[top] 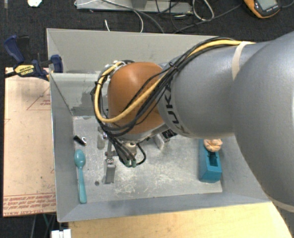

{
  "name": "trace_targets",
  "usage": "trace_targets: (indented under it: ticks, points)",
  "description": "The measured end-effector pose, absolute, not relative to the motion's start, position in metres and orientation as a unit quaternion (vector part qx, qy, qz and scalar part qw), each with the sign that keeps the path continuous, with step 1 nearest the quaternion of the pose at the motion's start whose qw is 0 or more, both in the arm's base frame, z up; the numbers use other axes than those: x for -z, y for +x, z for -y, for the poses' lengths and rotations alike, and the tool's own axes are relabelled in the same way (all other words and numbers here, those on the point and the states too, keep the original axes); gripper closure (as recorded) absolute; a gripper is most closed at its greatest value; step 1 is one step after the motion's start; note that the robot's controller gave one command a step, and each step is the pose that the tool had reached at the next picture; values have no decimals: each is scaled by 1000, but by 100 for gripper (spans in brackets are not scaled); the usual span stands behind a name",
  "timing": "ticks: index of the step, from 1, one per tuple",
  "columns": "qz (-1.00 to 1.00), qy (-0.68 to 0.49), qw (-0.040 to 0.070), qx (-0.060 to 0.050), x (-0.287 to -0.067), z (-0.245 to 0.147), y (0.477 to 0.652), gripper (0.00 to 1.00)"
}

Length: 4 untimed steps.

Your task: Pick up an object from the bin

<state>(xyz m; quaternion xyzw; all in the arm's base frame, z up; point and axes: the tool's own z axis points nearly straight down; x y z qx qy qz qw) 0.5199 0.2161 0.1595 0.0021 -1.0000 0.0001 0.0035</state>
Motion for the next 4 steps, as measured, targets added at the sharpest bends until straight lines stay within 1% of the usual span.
trace_targets:
  ticks: [1,2,3,4]
  points:
    - [1000,0,0,1,-163,-215,522,0]
    - [1000,-4,1,1,-206,-206,528,0]
    - [1000,26,-2,2,-164,-181,563,0]
    - [999,54,6,0,-155,-171,557,0]
